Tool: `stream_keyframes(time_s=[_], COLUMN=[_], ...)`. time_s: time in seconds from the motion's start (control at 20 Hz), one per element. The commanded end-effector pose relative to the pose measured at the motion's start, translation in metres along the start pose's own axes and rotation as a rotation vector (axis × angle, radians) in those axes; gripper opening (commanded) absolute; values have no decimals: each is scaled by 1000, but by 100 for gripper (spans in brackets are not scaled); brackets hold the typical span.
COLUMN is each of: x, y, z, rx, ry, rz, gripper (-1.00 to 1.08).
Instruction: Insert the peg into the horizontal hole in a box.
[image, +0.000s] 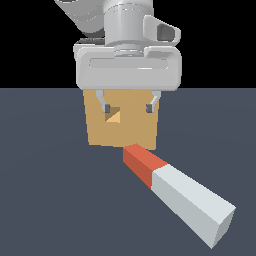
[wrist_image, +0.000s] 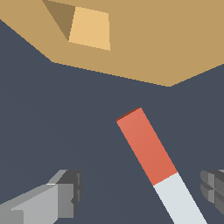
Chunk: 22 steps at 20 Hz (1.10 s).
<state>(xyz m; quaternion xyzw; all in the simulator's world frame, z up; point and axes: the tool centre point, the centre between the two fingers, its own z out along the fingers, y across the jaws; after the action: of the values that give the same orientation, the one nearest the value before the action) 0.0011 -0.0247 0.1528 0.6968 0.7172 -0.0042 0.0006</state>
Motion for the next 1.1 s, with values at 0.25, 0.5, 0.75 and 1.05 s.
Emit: stream_keyframes(time_s=[0.25,0.5,0.75,1.05], x=[-23,-44,-65,-86], y=[11,24,41,62], z=[15,30,47,64], rx=[-1,-3,-4,-6], ry=[1,2,4,5], rz=[-94,-189,-293,-404], gripper=[100,100,100,100])
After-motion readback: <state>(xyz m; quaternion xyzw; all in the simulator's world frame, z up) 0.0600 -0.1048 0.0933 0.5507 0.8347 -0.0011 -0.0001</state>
